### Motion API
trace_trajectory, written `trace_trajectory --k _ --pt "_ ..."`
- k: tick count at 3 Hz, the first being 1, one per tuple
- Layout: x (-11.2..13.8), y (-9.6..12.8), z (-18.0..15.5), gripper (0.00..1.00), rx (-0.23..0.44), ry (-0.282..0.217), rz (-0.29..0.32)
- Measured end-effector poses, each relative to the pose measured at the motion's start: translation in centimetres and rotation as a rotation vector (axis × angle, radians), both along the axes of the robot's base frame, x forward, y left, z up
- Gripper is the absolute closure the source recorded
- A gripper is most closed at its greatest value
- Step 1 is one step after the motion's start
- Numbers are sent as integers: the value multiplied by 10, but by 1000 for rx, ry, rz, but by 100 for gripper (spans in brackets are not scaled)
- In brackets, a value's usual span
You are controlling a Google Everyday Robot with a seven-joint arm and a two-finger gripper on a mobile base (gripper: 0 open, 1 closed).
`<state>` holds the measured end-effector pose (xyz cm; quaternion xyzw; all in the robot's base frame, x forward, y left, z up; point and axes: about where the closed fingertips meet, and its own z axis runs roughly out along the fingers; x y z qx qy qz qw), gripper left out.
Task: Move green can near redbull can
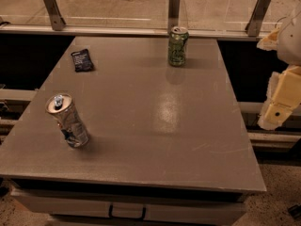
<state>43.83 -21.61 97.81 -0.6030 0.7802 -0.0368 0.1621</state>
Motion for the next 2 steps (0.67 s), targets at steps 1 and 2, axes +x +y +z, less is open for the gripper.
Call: trace_trajectory --k 1,2 --pt "0 0 0 0 0 0 0" --pt "11 -2 -4 0 23 -8 4"
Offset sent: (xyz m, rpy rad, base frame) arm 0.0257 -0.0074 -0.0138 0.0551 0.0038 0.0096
